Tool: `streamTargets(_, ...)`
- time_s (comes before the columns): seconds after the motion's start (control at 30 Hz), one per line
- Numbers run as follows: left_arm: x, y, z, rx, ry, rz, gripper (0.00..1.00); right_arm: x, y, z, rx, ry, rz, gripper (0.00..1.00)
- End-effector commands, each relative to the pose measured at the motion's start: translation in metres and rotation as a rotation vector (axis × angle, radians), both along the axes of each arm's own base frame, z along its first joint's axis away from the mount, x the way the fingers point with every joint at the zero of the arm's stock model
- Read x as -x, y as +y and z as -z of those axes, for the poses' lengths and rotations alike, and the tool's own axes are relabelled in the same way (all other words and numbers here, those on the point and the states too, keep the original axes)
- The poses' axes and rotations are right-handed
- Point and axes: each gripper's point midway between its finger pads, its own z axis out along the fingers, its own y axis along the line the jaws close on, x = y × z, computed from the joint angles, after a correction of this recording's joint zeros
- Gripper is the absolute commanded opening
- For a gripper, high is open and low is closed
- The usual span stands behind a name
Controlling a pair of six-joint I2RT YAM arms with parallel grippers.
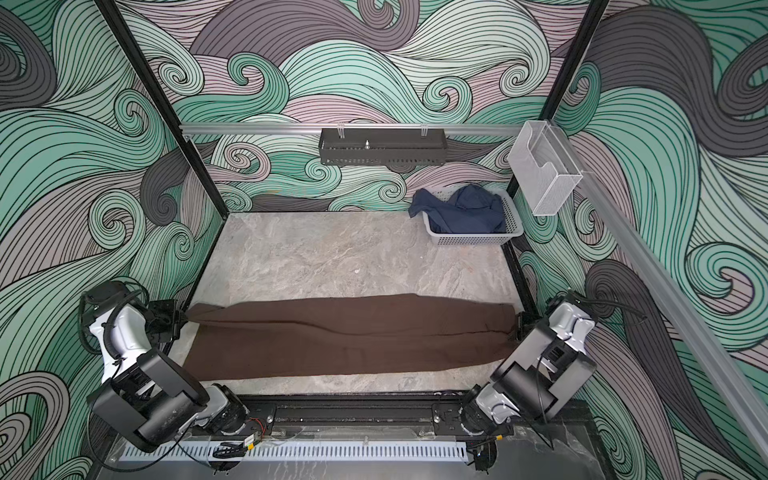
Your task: Fold and stack the trousers
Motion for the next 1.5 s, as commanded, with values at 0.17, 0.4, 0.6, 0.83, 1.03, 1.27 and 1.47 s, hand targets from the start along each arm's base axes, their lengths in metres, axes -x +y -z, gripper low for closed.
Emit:
streamTargets(0.17,0.015,-0.002,0.025,-0.031,0.055,0.018,0.00,0.007,-0.008,0.025,0.009,0.049,-0.029,0.00)
streamTargets(0.4,0.015,0.003,0.019,-0.049,0.059,0.007,0.00,-0.002,-0.013,0.020,0.001,0.029,-0.024,0.00)
streamTargets(0.6,0.026,0.002,0.033,-0.032,0.108,-0.001,0.00,0.011,-0.013,0.028,0.005,0.077,-0.020,0.00)
streamTargets(0.83,0.048,0.003,0.051,-0.017,0.176,-0.044,0.00,0.022,-0.014,0.034,0.019,0.125,-0.024,0.00)
streamTargets(1.03,0.057,0.009,0.053,-0.007,0.183,-0.075,0.00,0.026,-0.017,0.037,0.021,0.141,-0.018,0.00)
streamTargets(1.27,0.065,0.009,0.060,0.008,0.209,-0.097,0.00,0.029,-0.016,0.040,0.013,0.157,-0.021,0.00)
streamTargets(1.47,0.064,0.008,0.064,0.024,0.208,-0.101,0.00,0.030,-0.012,0.039,-0.004,0.155,-0.013,0.29)
